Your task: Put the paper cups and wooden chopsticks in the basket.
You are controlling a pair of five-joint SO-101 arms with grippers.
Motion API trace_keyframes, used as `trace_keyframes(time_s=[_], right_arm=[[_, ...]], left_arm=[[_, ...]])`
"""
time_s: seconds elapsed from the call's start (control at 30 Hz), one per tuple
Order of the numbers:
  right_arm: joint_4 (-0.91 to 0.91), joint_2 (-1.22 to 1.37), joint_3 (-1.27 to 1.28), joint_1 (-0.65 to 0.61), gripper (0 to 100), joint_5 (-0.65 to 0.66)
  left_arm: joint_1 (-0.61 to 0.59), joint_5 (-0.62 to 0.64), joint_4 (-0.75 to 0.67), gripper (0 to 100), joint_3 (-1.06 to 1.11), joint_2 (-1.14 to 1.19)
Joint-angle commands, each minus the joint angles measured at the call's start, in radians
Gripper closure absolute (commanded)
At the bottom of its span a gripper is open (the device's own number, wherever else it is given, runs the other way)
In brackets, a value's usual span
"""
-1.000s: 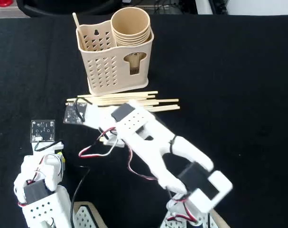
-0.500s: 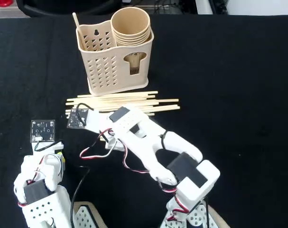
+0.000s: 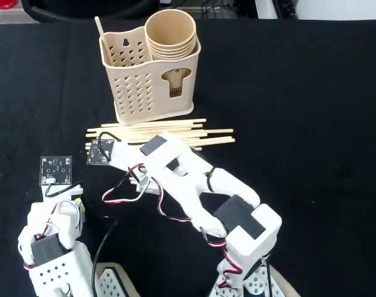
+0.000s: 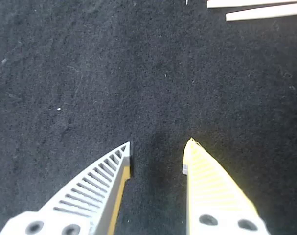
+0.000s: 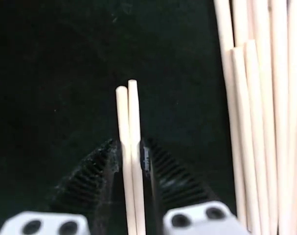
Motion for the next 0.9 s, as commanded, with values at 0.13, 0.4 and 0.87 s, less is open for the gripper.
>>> trace_keyframes(time_s=[0.13, 0.4, 0.87], right_arm=[[0.021, -0.148, 0.042, 0.000, 98.7, -0.009], [-0.064, -0.503, 0.213, 0.008, 98.7, -0.100], [-0.267, -0.895, 0.159, 0.040, 98.7, -0.157]], left_arm=[[-0.012, -0.005, -0.011, 82, -0.016, -0.003], [-0.012, -0.005, -0.011, 82, -0.016, -0.003], [-0.012, -0.005, -0.011, 82, -0.016, -0.003]])
